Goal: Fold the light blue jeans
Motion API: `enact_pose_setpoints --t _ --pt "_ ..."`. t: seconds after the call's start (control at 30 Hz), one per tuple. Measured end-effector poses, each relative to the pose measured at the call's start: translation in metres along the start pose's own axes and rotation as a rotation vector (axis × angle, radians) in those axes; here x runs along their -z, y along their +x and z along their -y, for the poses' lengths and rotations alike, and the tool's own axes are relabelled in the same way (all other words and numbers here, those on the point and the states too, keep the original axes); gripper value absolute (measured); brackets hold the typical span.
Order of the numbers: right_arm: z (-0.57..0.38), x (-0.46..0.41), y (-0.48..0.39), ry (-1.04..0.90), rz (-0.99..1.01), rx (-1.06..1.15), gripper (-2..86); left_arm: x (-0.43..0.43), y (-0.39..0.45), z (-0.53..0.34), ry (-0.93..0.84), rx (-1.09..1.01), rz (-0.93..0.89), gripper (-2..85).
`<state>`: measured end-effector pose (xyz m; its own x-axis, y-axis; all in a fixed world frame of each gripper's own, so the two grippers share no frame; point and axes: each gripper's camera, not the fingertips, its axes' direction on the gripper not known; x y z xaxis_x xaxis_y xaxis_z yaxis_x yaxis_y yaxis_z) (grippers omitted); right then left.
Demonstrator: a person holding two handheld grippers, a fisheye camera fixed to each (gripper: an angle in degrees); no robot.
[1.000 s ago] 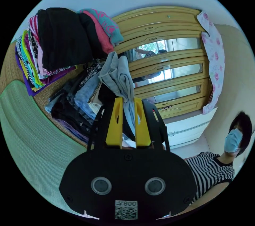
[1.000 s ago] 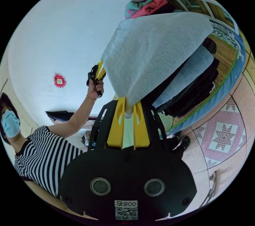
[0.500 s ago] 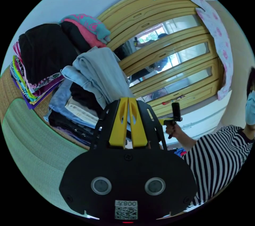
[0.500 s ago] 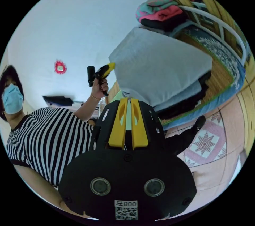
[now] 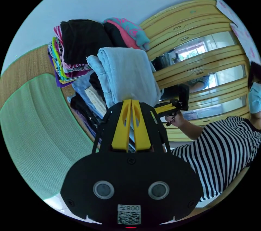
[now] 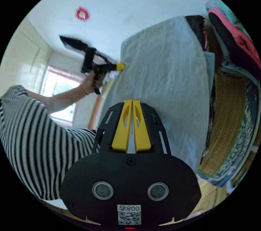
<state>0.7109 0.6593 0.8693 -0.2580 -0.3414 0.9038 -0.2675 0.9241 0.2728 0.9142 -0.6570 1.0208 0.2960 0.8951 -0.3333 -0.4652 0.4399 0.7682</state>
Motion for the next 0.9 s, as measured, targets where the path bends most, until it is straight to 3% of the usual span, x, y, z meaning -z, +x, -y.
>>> enact_pose_setpoints --t 0.07,0.27,0.53,0.73,0.9 --pt "0.005 -0.011 -0.009 0.007 -0.036 0.074 -0.1 -0.009 -0.010 -0.012 -0.017 0.009 0.115 0.0" --pt "0.012 -0.029 -0.042 0.019 -0.149 0.221 0.1 -0.014 -0.043 -0.044 0.002 -0.001 0.132 0.0" --pt "0.033 -0.048 -0.059 -0.021 -0.198 0.195 0.1 -0.003 -0.072 -0.084 0.008 -0.088 0.153 0.0" --pt "0.048 -0.076 -0.094 -0.120 -0.430 0.342 0.1 0.007 -0.053 -0.117 -0.002 -0.288 0.426 0.1" --pt "0.050 -0.098 -0.103 -0.125 -0.540 0.459 0.1 0.021 -0.050 -0.146 0.059 -0.303 0.597 0.1"
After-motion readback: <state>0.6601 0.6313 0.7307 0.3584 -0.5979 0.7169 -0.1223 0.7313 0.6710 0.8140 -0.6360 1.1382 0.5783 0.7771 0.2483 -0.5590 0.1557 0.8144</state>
